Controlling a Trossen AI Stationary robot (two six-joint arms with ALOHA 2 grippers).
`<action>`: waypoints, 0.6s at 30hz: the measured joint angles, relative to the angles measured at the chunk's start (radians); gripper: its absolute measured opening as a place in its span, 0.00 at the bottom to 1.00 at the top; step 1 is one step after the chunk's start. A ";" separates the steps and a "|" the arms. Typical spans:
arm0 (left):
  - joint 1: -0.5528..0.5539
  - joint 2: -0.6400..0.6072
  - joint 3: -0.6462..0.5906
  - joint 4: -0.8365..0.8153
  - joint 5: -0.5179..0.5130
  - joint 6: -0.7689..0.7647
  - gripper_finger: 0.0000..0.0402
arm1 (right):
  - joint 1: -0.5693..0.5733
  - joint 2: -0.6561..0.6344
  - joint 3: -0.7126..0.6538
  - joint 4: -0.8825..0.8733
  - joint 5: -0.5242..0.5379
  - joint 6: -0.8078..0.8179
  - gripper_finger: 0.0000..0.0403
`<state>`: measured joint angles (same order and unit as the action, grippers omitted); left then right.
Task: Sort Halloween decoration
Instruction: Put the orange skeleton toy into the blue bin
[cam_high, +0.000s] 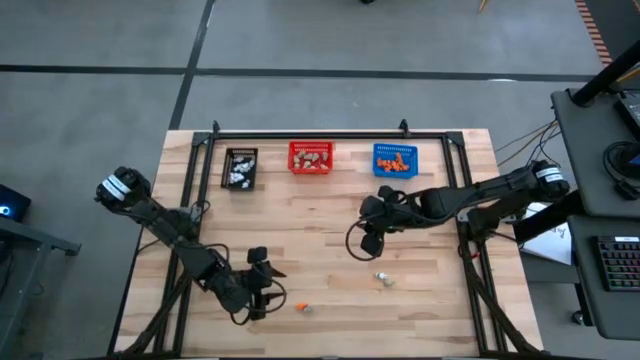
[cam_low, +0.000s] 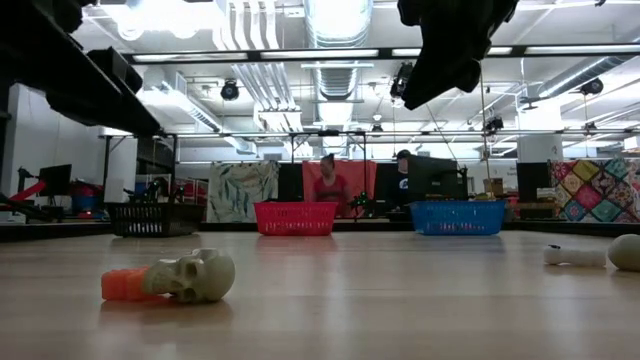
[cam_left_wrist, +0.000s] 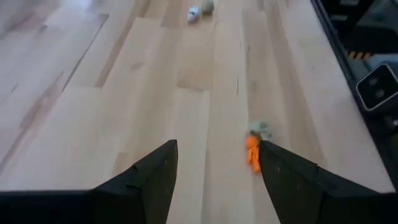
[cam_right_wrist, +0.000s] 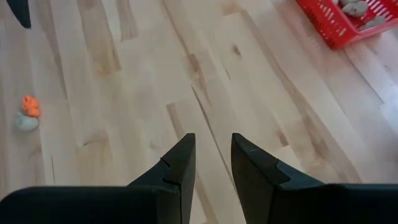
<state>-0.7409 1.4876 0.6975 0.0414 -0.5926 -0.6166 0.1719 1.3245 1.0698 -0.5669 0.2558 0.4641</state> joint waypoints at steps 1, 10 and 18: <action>-0.003 0.000 0.000 0.008 -0.009 -0.001 0.52 | 0.004 0.004 0.000 0.003 0.000 0.000 0.23; -0.011 0.015 0.000 0.082 -0.029 -0.003 0.52 | 0.054 0.013 0.000 0.017 0.008 0.000 0.23; -0.016 0.187 0.019 0.181 -0.027 0.001 0.52 | 0.091 0.015 0.000 0.039 0.008 0.018 0.23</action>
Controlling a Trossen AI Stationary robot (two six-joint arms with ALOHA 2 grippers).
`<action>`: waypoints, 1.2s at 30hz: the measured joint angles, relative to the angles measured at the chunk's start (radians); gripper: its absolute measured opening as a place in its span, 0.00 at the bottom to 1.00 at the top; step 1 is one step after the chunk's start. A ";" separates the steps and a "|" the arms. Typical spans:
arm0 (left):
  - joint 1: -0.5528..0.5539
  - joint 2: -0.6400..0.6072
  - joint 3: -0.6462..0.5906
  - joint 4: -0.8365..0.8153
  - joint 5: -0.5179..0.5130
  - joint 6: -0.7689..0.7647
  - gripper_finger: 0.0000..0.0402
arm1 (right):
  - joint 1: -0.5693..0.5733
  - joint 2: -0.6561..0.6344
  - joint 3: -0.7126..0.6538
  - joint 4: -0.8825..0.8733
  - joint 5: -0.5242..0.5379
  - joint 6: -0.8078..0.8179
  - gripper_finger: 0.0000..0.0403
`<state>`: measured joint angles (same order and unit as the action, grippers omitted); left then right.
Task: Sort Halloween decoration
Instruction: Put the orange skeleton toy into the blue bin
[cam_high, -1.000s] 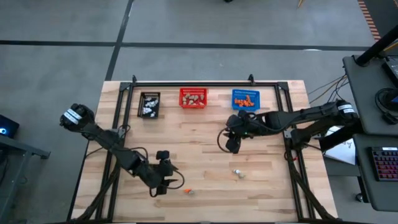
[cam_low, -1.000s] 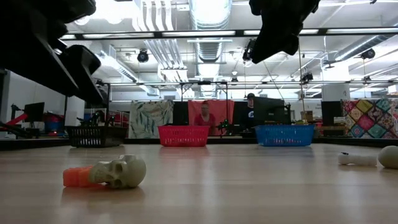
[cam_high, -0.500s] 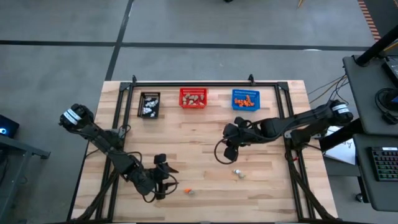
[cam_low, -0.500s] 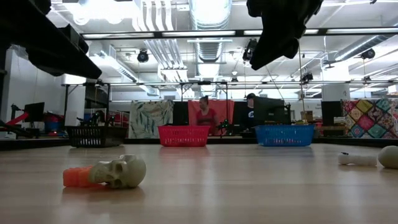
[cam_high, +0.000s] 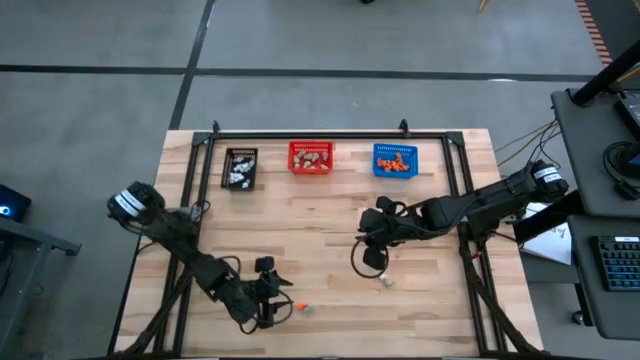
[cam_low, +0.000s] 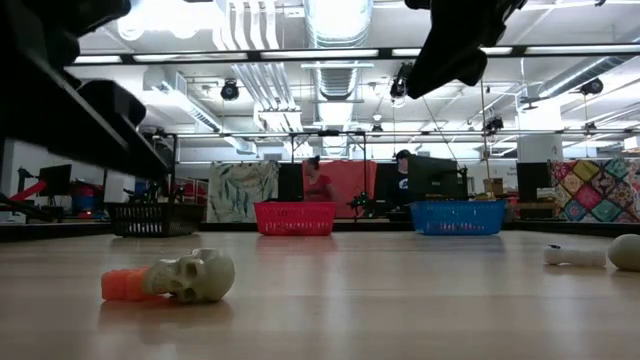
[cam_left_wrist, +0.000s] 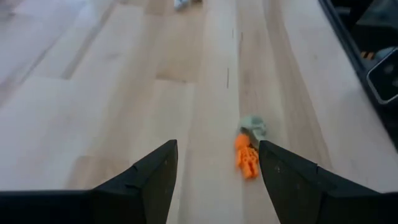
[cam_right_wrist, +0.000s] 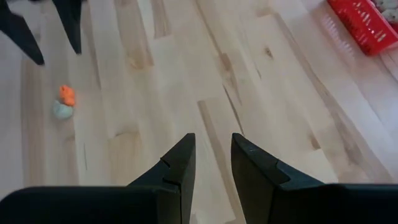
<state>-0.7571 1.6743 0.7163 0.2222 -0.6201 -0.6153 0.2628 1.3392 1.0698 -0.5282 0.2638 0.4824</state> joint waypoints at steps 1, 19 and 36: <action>0.000 0.022 0.012 0.000 0.000 -0.001 0.52 | 0.004 0.000 0.000 0.003 0.000 0.005 0.23; -0.004 0.235 0.152 -0.045 -0.009 -0.056 0.52 | 0.100 0.002 0.000 0.039 0.056 0.034 0.23; -0.009 0.316 0.170 0.005 -0.034 -0.071 0.44 | 0.128 0.002 0.000 0.048 0.106 0.034 0.23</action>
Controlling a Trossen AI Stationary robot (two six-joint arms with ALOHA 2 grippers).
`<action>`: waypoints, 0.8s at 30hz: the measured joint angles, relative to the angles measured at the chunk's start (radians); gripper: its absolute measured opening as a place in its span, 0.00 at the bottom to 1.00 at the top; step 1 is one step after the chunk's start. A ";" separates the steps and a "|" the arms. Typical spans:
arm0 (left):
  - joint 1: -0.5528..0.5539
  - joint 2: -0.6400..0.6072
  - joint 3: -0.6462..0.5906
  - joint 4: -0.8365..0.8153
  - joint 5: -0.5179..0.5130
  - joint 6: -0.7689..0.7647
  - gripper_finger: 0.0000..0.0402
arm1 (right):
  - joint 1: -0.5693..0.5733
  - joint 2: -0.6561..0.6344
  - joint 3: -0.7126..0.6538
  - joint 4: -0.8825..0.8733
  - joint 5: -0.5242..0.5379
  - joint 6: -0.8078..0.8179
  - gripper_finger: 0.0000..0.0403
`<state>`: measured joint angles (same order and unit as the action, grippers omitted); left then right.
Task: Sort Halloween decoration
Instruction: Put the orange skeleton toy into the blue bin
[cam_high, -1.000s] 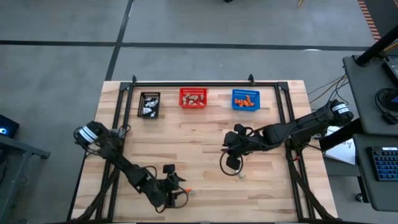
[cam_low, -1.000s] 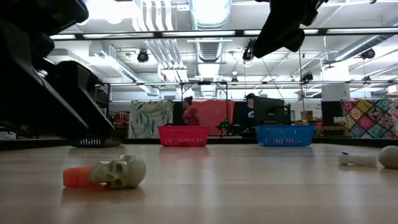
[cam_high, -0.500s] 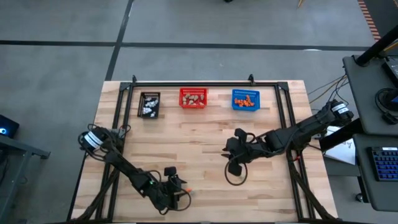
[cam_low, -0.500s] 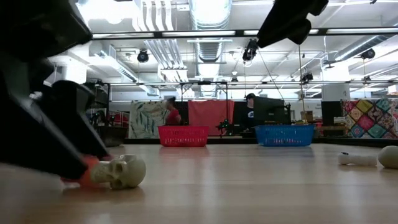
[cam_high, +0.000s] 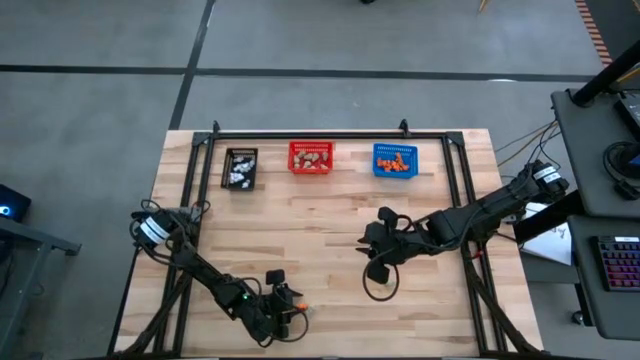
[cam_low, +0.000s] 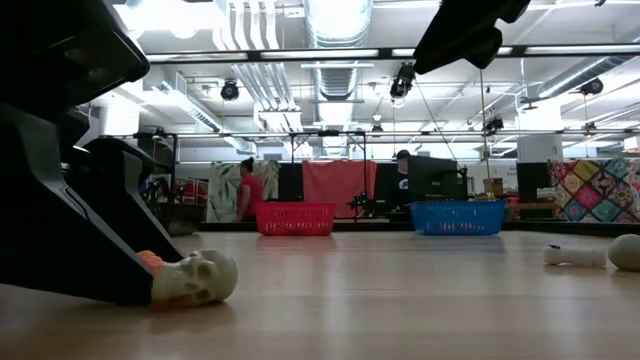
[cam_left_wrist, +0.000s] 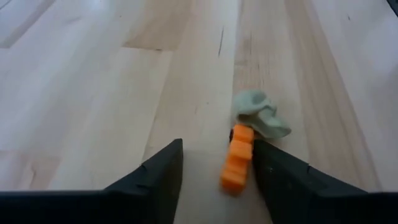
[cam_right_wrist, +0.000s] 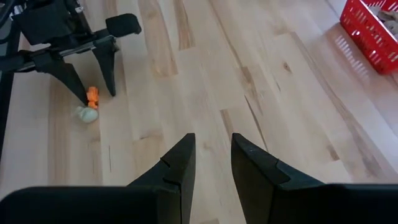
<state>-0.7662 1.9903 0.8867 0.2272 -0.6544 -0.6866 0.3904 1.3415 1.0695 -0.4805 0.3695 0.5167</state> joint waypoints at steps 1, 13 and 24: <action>-0.001 0.000 -0.001 -0.001 0.000 0.001 0.42 | 0.000 0.000 0.000 0.000 0.000 0.000 0.23; -0.005 -0.017 -0.005 -0.018 -0.002 0.018 0.10 | 0.000 0.000 0.000 0.000 0.034 -0.006 0.23; 0.025 -0.129 -0.022 -0.090 -0.031 0.125 0.02 | 0.000 0.000 -0.073 0.136 0.103 -0.120 0.23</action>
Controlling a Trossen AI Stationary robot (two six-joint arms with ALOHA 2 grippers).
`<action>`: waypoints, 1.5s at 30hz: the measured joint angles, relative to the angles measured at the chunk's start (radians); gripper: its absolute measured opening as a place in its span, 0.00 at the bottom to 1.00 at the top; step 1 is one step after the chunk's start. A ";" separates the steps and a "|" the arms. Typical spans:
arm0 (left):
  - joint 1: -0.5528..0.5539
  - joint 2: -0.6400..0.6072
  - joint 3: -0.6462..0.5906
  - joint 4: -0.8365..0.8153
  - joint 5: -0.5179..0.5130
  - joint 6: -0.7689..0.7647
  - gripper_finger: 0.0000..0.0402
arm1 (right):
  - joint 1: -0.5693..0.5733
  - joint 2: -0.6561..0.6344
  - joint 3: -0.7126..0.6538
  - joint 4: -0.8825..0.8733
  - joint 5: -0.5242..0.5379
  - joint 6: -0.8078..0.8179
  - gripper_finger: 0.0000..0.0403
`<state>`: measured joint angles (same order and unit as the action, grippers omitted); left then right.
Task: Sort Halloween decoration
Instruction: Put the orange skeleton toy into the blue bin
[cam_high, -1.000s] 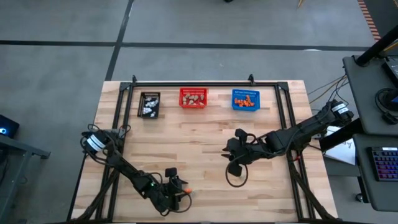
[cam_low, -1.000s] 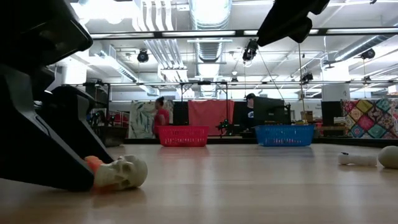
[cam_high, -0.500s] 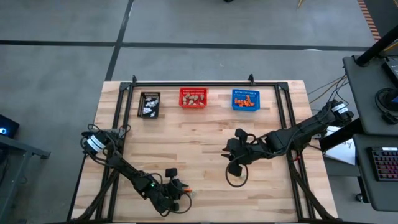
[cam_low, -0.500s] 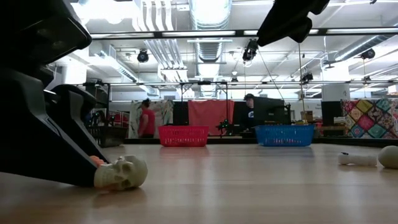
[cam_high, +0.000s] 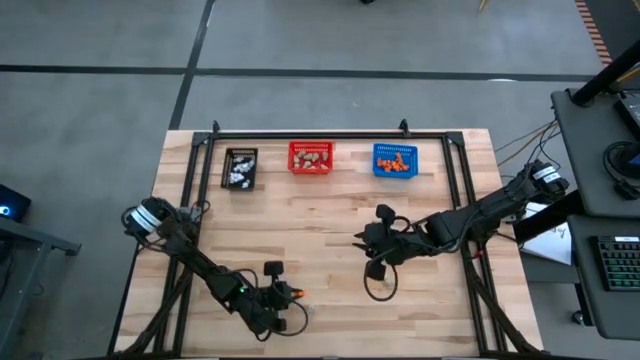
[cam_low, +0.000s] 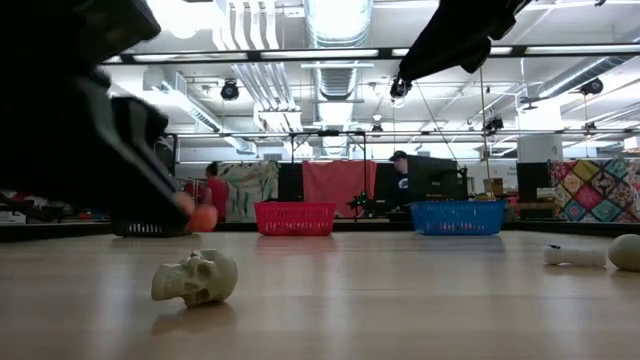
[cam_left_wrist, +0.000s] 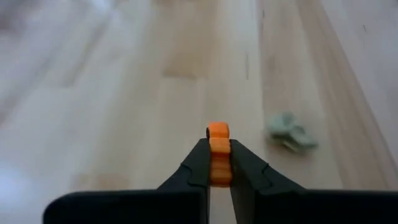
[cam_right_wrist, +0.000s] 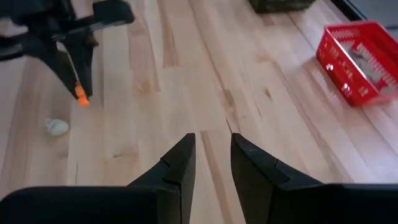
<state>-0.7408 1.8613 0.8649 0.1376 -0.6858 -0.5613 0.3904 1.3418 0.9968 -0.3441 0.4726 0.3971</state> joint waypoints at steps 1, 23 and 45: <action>0.004 -0.014 -0.003 0.000 -0.009 0.020 0.02 | 0.000 0.000 -0.011 0.023 0.000 -0.015 0.23; 0.129 -0.334 -0.194 0.699 -0.033 0.800 0.02 | 0.000 0.009 -0.174 0.793 -0.161 -0.498 0.23; 0.248 -0.297 -0.325 1.126 0.129 0.911 0.02 | -0.037 0.279 -0.128 1.403 -0.168 -0.738 0.25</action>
<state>-0.4927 1.5638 0.5402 1.2639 -0.5570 0.3499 0.3530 1.6211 0.8692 1.0588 0.3048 -0.3410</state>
